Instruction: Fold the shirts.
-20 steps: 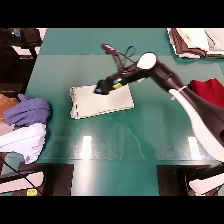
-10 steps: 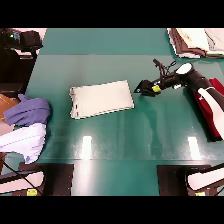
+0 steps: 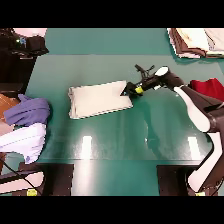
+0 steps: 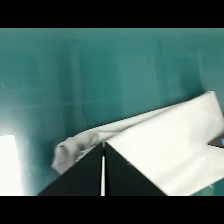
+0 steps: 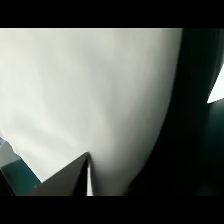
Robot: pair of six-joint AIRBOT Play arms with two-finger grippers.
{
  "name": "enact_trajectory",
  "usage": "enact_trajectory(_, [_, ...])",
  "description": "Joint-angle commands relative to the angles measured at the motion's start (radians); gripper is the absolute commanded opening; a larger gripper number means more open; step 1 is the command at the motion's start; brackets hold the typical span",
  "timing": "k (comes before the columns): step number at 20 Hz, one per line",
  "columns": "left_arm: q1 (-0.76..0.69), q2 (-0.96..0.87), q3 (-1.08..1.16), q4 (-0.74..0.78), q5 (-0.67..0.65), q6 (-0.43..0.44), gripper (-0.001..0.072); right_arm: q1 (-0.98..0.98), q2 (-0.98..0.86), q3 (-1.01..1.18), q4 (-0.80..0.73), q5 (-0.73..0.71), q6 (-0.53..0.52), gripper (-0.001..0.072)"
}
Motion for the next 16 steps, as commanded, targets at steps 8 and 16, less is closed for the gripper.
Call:
enact_trajectory(8, [-0.253, 0.0, -0.003, -0.013, 0.036, 0.046, 0.0023, -0.138, 0.094, 0.184, -0.044, 0.048, -0.002, 0.0018])
enact_trajectory(16, [-0.34, 0.0, -0.003, -0.016, 0.105, 0.044, 0.0022, -0.65, 0.381, 0.183, -0.323, 0.1, 0.165, 0.0018])
